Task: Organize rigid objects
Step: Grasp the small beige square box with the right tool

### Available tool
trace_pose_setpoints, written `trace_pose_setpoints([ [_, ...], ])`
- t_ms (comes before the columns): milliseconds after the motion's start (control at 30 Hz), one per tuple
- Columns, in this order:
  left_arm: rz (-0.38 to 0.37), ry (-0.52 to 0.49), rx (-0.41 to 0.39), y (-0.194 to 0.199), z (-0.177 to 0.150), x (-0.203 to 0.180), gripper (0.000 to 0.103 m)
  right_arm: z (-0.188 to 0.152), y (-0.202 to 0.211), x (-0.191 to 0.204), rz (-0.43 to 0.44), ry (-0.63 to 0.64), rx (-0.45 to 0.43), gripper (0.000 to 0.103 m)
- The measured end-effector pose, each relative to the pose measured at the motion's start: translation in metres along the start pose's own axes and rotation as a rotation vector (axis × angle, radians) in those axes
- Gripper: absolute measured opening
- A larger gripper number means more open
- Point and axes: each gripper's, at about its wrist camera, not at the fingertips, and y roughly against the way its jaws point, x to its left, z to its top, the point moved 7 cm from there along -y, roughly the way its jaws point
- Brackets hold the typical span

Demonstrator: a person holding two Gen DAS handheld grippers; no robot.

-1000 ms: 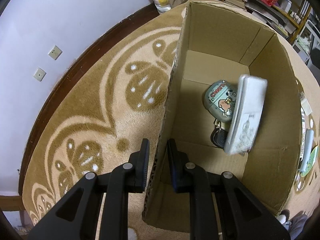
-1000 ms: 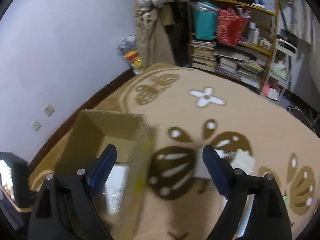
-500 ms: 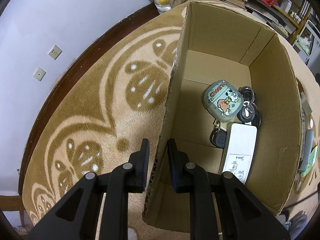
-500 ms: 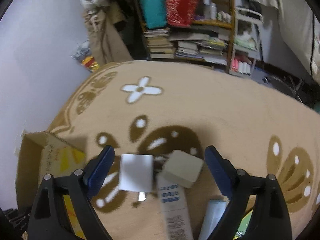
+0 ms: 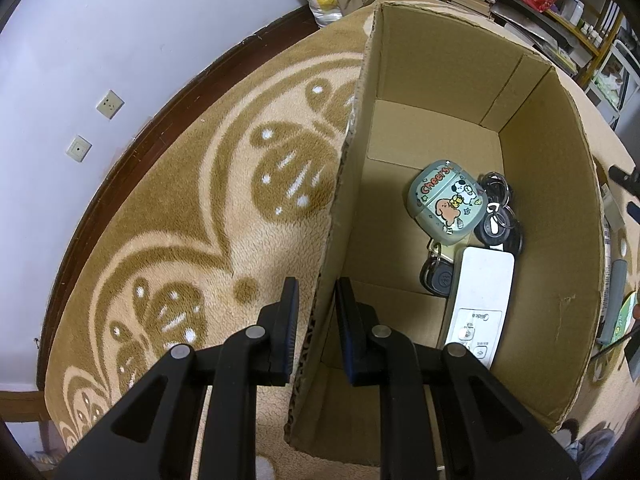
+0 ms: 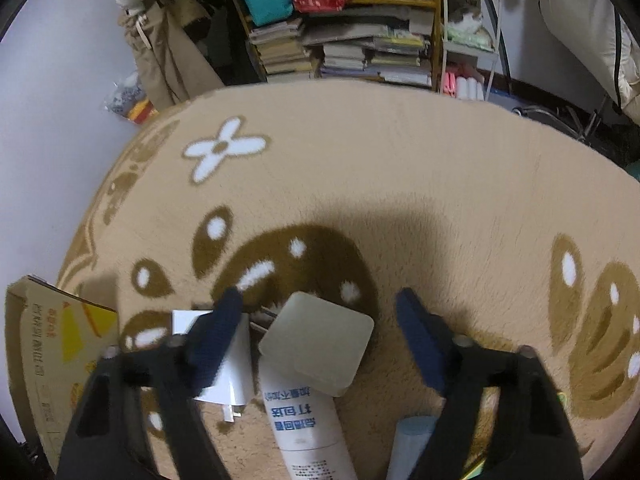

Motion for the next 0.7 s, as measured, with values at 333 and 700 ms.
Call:
trace_pose_setpoints([
  [333,-0.002,0.001,0.002,0.000,0.001,0.000,0.018,-0.017,-0.012,-0.009,0.043,-0.086,0.041,0.063],
  [700,0.004,-0.002,0.007,-0.002,0.000,0.000,0.018,-0.017,0.017,0.001,0.059,-0.008,-0.003,0.063],
])
